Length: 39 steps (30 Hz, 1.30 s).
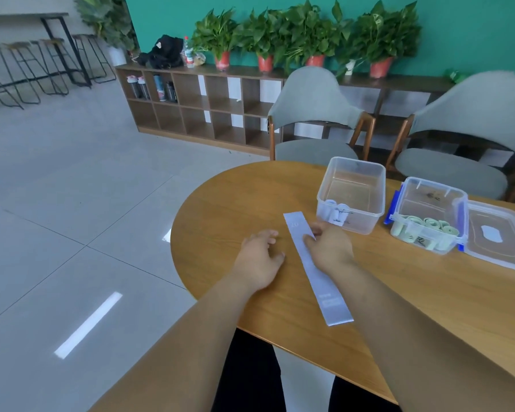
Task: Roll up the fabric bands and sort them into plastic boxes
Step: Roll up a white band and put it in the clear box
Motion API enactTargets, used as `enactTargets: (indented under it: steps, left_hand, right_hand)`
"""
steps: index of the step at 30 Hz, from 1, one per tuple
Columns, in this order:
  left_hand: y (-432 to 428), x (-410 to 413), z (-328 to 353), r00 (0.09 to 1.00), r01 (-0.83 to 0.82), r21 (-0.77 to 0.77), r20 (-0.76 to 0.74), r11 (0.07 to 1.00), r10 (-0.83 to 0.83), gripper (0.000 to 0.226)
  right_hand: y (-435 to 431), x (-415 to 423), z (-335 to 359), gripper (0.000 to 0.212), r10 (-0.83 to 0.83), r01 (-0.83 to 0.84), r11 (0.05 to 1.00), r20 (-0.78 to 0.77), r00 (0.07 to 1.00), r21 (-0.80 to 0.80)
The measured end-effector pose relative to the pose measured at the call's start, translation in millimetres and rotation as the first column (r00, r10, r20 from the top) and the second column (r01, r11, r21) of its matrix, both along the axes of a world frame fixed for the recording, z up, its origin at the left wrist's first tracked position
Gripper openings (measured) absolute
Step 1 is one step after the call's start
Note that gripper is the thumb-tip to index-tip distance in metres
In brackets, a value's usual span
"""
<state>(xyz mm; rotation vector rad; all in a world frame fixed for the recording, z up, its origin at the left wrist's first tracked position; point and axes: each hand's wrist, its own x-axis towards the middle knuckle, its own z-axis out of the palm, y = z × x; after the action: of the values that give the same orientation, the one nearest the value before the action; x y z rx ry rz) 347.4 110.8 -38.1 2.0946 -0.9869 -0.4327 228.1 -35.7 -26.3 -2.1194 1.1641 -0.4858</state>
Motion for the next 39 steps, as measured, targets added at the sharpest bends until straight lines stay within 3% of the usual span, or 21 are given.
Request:
enactTargets:
  steps: [4,11,16,23,27,32,39]
  left_hand:
    - [-9,-7,-6,0.998,-0.026,-0.026,0.049,0.999,0.027,0.048]
    - [-26,-9,1,1.000,0.003,-0.006,0.005,1.000,-0.002,0.052]
    - [-24,-6,4,1.000,-0.026,0.011,0.017,1.000,0.026,0.052]
    - [-21,-17,11,0.999,0.022,0.051,0.035,0.998,-0.023,0.059]
    - [0,-29,0,0.994,0.014,0.012,0.108,1.000,-0.015,0.054]
    - [26,-47,-9,0.941,0.033,0.017,0.336,0.999,-0.037,0.047]
    - [51,-58,-10,0.924,0.180,0.005,0.341,0.984,-0.171,0.048]
  right_hand:
    - [6,-2,-9,0.038,0.009,-0.011,0.998,-0.031,0.999,-0.061]
    - [8,6,-1,0.040,0.038,-0.049,0.992,0.097,0.995,0.113]
    - [12,-3,-1,0.035,-0.066,0.065,0.998,0.048,0.997,0.026]
    - [19,-22,5,0.037,0.089,-0.092,0.995,0.067,0.994,0.041]
    - [27,-50,2,0.037,0.137,-0.136,0.990,0.052,0.989,-0.022]
    - [50,-74,-12,0.035,0.242,-0.243,0.957,-0.025,0.970,-0.158]
    - [63,-98,-19,0.034,0.353,-0.354,0.889,-0.057,0.934,-0.290]
